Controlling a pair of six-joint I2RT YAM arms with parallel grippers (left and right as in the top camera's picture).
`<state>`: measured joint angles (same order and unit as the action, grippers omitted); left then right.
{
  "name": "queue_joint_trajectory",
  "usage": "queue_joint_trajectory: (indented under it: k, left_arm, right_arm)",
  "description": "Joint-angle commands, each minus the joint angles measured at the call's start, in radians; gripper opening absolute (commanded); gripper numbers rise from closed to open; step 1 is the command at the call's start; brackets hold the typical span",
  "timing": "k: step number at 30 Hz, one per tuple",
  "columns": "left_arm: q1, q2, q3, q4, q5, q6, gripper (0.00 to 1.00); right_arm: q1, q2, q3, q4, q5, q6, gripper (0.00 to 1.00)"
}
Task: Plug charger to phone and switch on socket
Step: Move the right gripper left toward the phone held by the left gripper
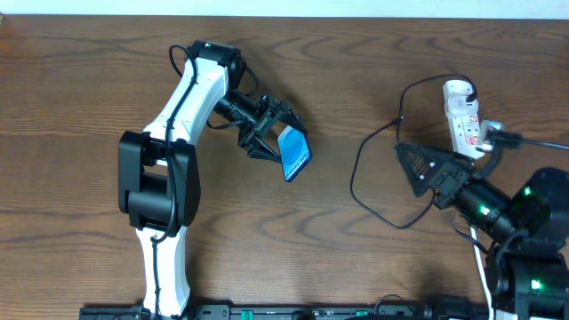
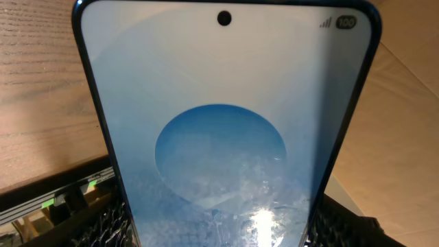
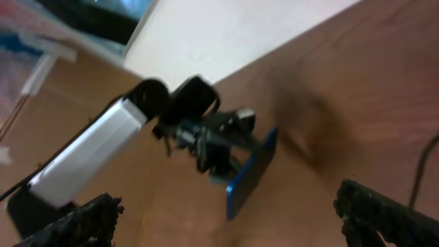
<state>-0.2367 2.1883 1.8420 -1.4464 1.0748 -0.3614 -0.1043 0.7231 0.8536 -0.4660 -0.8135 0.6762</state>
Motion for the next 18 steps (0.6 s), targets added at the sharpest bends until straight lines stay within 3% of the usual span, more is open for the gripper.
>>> queue_joint_trajectory:
  k: [1, 10, 18]
  left_arm:
    - [0.003, -0.017, 0.010, -0.007, 0.040, 0.017, 0.76]
    - [0.003, -0.017, 0.010, -0.007, 0.040, 0.017, 0.76]
    - [0.003, -0.017, 0.010, -0.007, 0.040, 0.017, 0.76]
  right_arm:
    - [0.009, 0.025, 0.012, 0.002, -0.048, -0.003, 0.99]
    - [0.055, 0.097, 0.013, -0.003, 0.143, 0.001, 0.90]
    - [0.297, 0.178, 0.143, -0.179, 0.551, 0.005, 0.88]
